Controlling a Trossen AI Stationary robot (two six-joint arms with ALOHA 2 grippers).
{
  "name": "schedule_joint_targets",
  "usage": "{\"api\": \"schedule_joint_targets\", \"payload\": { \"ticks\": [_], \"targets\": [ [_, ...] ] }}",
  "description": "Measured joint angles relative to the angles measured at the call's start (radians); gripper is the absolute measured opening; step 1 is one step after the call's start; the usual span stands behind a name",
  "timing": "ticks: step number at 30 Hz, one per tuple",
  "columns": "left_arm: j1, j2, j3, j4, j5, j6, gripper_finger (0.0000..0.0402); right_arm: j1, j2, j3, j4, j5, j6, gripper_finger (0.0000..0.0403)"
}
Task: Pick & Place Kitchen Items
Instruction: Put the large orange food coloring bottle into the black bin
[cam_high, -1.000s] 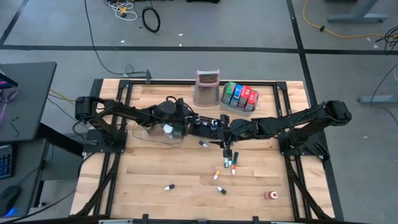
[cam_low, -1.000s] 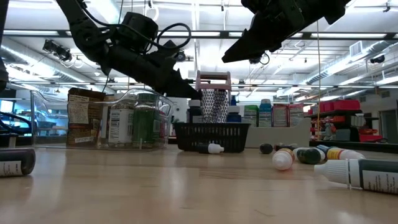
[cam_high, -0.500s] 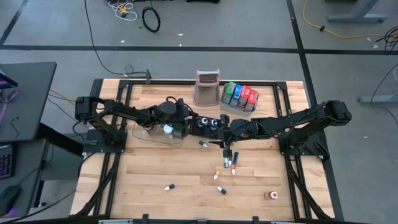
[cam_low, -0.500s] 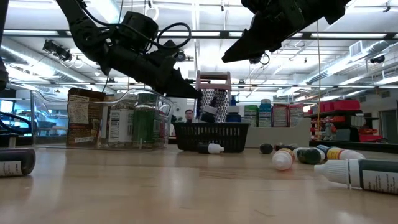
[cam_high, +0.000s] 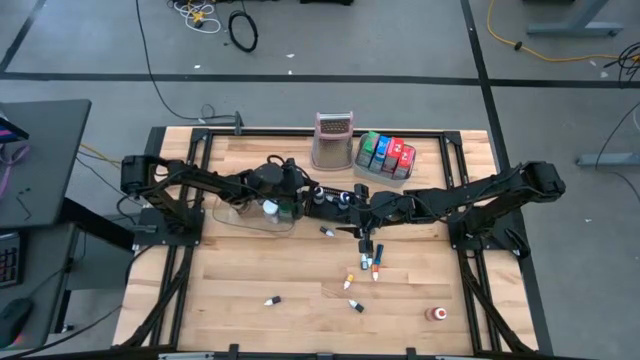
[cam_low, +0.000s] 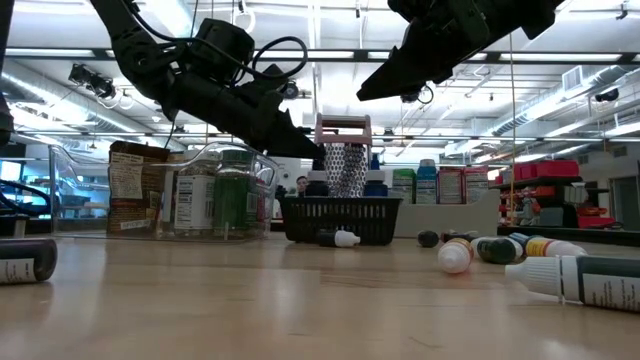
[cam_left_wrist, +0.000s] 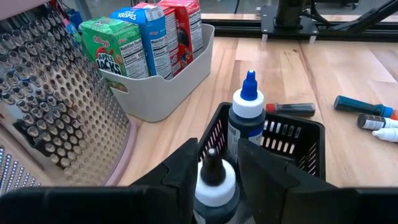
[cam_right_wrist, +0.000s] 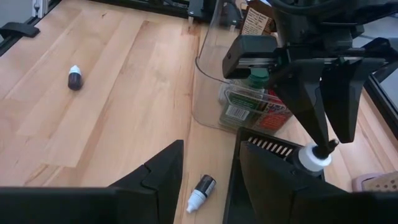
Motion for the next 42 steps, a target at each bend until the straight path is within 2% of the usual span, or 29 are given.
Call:
{"api": "schedule_joint_targets", "payload": {
  "ticks": [5, 8, 15, 18, 22, 25, 31, 36, 42],
  "targets": [
    [0.0, 0.0, 0.0, -0.001, 0.0, 0.0, 0.0124, 0.006, -0.01, 0.0, -0.051, -0.008, 0.0, 0.0168],
    [0.0, 0.0, 0.0, -0.001, 0.0, 0.0, 0.0124, 0.019, -0.043, 0.0, -0.122, -0.061, 0.03, 0.0168],
    [0.0, 0.0, 0.0, -0.001, 0.0, 0.038, 0.0124, 0.094, -0.159, 0.0, -0.291, -0.266, 0.065, 0.0168],
    [0.0, 0.0, 0.0, -0.001, 0.0, 0.038, 0.0124, 0.136, -0.206, -0.031, -0.277, -0.407, -0.033, 0.0168],
    [0.0, 0.0, 0.0, -0.001, 0.0, 0.038, 0.0124, 0.166, -0.293, -0.144, -0.206, -0.64, -0.109, 0.0168],
    [0.0, 0.0, 0.0, 0.0, 0.0, 0.036, 0.0124, 0.176, -0.375, -0.255, -0.15, -0.759, -0.097, 0.0168],
    [0.0, -0.001, 0.0, 0.002, 0.0, 0.036, 0.0123, 0.199, -0.528, -0.469, 0.057, -0.847, 0.03, 0.0168],
    [0.0, -0.001, 0.0, 0.002, 0.0, 0.002, 0.0123, 0.242, -0.613, -0.595, 0.213, -0.976, 0.089, 0.0168],
    [0.0, -0.001, 0.0, 0.002, 0.0, -0.026, 0.0123, 0.304, -0.643, -0.715, 0.414, -0.987, 0.139, 0.0168]
  ]
}}
